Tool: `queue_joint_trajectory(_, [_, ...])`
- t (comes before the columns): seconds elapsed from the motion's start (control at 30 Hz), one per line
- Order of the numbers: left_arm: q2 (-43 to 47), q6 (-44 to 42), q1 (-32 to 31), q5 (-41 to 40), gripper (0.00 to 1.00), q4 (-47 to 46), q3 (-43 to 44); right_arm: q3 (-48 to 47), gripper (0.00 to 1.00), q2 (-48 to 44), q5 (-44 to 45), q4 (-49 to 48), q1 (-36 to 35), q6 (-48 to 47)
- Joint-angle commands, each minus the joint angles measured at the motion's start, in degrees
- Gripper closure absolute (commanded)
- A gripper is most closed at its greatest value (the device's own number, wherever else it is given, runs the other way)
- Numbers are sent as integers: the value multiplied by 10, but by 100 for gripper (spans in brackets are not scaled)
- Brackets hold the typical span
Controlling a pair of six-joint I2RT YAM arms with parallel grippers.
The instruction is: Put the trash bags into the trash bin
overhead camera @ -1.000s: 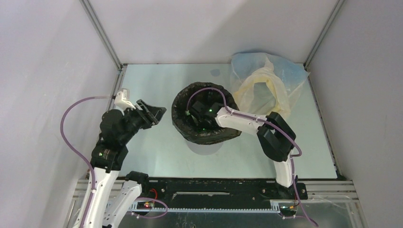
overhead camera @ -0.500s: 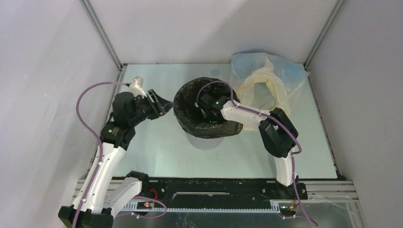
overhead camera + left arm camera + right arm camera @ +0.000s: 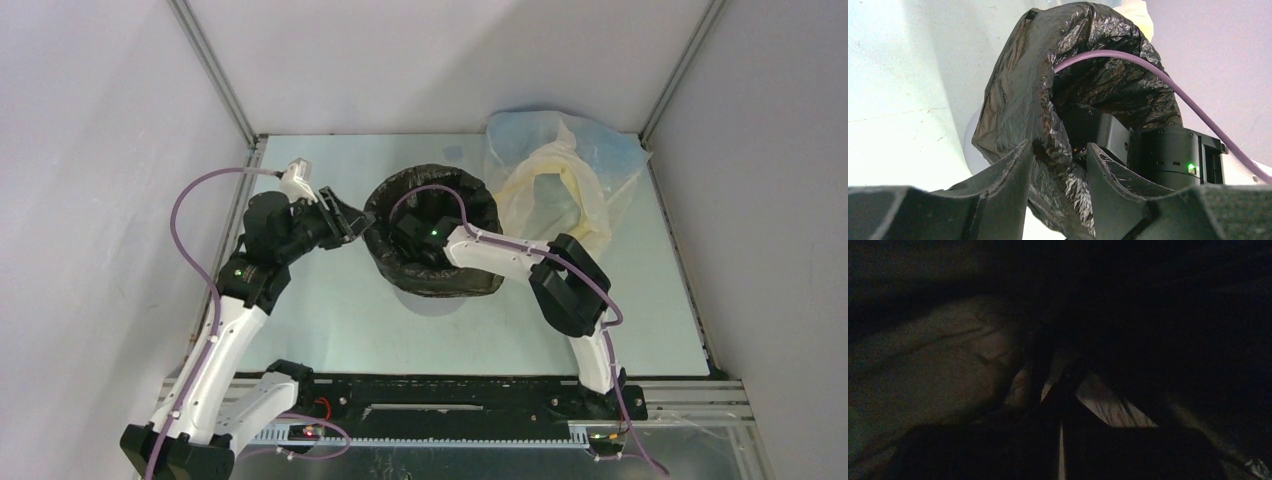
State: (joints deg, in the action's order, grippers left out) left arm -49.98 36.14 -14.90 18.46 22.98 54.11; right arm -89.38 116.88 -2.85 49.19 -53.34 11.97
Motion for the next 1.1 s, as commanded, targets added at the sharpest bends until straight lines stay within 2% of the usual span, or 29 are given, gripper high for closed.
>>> queue_joint_trajectory(0.0, [-8, 2, -7, 7, 51, -26, -4, -19, 100, 3, 3, 10, 3, -4])
queue_joint_trajectory(0.3, [-3, -4, -7, -4, 51, -25, -5, -1, 100, -48, 24, 20, 33, 13])
queue_joint_trajectory(0.7, [-1, -6, -7, -5, 49, -21, -2, -25, 100, -139, 70, 55, 26, 17])
queue_joint_trajectory(1.07, [3, -20, -8, -21, 49, 3, 13, -130, 97, -183, 102, 68, 19, 8])
